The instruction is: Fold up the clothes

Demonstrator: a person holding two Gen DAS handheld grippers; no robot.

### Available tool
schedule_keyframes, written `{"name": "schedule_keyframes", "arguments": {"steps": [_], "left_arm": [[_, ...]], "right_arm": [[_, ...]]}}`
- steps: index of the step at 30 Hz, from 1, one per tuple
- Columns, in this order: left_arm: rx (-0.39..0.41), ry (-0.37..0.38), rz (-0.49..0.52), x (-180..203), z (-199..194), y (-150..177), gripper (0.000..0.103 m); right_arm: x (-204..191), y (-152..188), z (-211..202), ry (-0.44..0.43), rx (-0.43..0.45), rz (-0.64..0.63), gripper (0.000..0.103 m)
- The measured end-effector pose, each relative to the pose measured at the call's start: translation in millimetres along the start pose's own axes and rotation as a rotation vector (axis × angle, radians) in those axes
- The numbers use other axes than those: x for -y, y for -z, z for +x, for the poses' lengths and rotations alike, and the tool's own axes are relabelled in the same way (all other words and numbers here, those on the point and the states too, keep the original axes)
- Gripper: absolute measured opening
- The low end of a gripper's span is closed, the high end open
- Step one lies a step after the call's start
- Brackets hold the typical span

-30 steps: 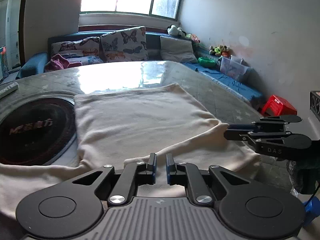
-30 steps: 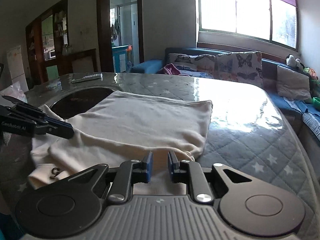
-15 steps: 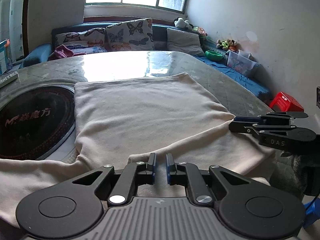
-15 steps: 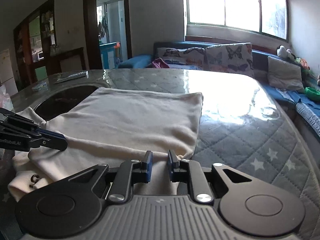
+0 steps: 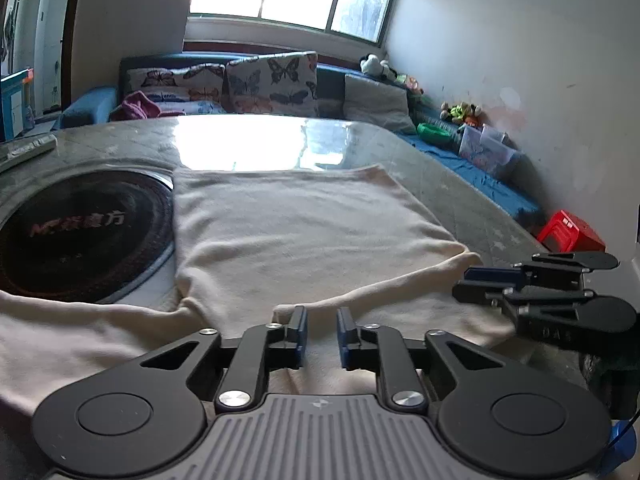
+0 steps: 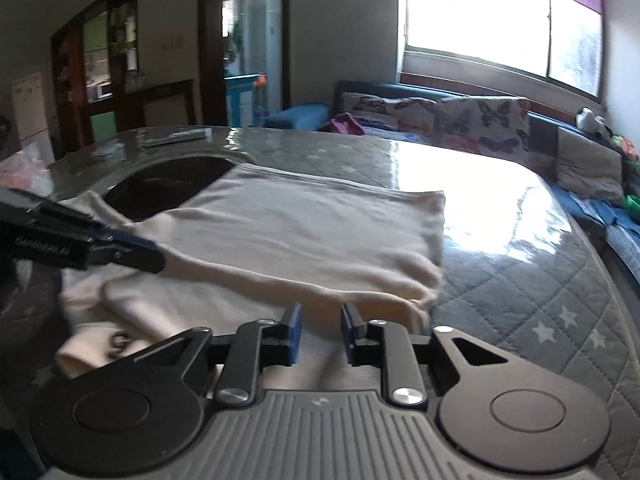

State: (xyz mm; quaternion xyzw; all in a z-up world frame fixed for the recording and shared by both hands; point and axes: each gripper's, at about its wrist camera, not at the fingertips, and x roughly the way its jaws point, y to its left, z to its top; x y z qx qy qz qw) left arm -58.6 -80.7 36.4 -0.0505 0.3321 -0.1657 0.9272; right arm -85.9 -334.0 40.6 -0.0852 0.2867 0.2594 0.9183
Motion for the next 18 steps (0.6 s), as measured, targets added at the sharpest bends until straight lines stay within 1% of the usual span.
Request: {"name": "schedule_keyframes", "arguments": {"steps": [3,5,7,8,10,11,12,13,16,17,18], "left_arm": [[-0.003,-0.009,0.005,-1,-9,6,0.024],[-0.012,-0.015,0.010,-1,-12,11,0.024],[-0.014,-0.027,0.005,-4,-16,15,0.030],[-0.015,-0.033,0.002,-5,-18,17,0.036],[-0.016,-0.045,-0.003,-8,-23,21,0.038],[-0.011,-0.056,-0.013,-11,-26,22,0.042],[-0.004,-0.070,-0.024,-15,-30,22,0.049],[0.004,-0.084,-0.036,-19,-34,23,0.052],[0.026,-0.125,-0.071,-31,-45,23,0.058],[0.033,-0.139,-0.083,-35,-49,24,0.062],[0.041,-0.155,-0.095,-39,-53,24,0.064]], "right_arm": [[-15,1,-4,-0.041,-0.001,-0.038,0.029],[-25,1,-3,-0.070,-0.009,-0.062,0.032],[-35,2,-1,-0.091,-0.020,-0.090,0.033],[-40,2,0,-0.091,-0.023,-0.107,0.033],[-48,1,1,-0.090,-0.027,-0.133,0.033],[-50,-1,0,-0.097,-0.025,-0.137,0.033],[-52,-4,0,-0.104,-0.023,-0.140,0.037],[-55,-6,0,-0.113,-0.021,-0.147,0.043],[-65,-13,3,-0.140,-0.015,-0.175,0.049],[-69,-14,6,-0.149,-0.014,-0.186,0.050],[-73,-16,8,-0.158,-0.015,-0.195,0.054]]}}
